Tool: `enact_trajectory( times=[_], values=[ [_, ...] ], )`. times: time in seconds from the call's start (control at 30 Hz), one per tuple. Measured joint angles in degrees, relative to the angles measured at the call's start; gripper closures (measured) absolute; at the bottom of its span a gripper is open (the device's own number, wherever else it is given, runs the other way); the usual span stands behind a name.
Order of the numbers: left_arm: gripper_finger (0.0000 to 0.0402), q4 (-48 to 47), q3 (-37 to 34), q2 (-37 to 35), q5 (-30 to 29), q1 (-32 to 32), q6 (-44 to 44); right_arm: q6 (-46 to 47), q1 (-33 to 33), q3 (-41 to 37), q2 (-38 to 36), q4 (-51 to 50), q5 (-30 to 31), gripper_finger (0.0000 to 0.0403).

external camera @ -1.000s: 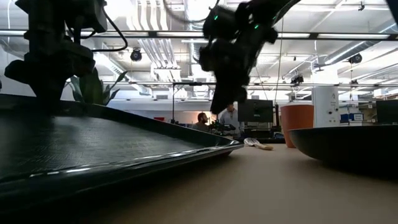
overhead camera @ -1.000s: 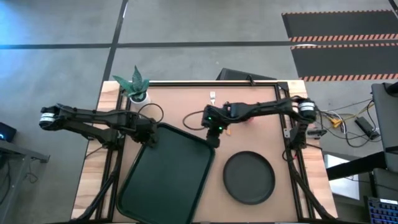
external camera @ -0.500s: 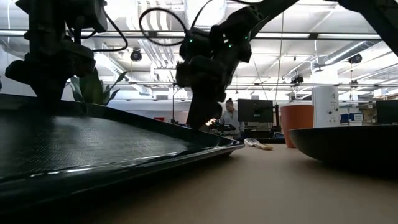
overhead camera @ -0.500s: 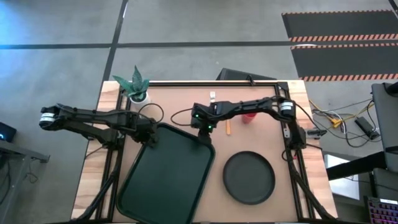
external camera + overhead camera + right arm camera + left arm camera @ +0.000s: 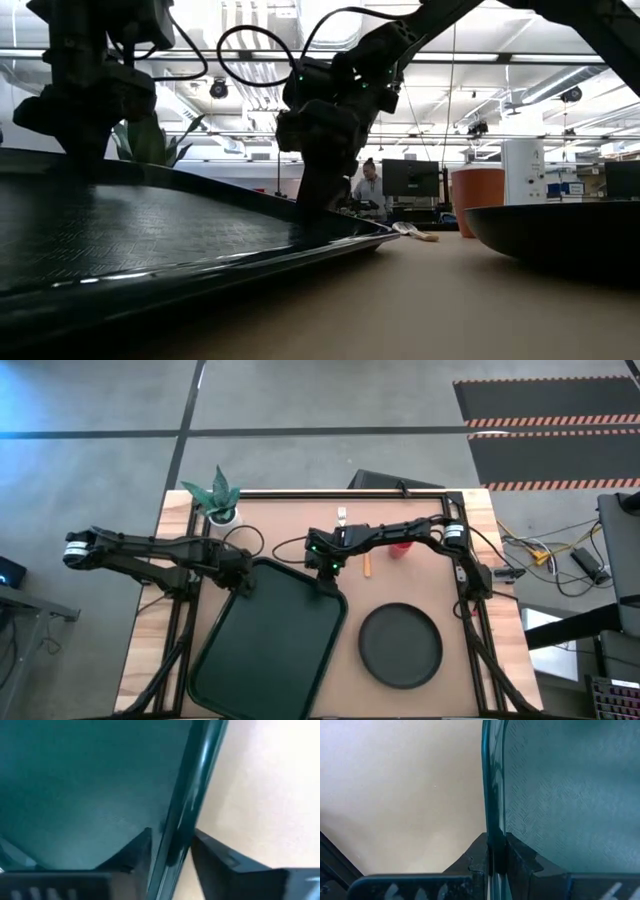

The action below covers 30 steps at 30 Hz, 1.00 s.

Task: Pick and place plate/cup/fork/spoon on tray
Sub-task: Adjust the black serving tray

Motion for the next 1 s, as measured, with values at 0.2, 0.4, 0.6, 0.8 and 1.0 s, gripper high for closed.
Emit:
enact_trajectory(
  times=[0.2, 0.4, 0.6, 0.8, 1.0],
  values=[
    [0.038, 0.2, -0.2, 0.0, -0.2, 0.0, -0.2, 4.3, -0.1, 0.0, -0.1, -0.1, -0.2, 0.0375],
    [0.038, 0.6, -0.2, 0.0, -0.5, 0.0, 0.0, 7.5, 0.2, 0.0, -1.0, -1.6, 1.5, 0.0376],
    [0.0367, 1.4, -0.2, 0.0, -2.0, 0.0, 0.3, 9.8, 2.0, 0.0, -4.7, -5.9, 10.4, 0.0376],
    [0.0363, 3.8, -0.2, -0.1, -3.5, 0.0, 2.3, 11.7, 2.5, -0.3, -8.3, -7.6, 13.5, 0.0376],
    [0.0361, 4.7, 0.3, -0.8, -6.1, 0.0, 3.3, 12.2, 2.6, -1.4, -8.2, -8.6, 16.4, 0.0376]
  ],
)
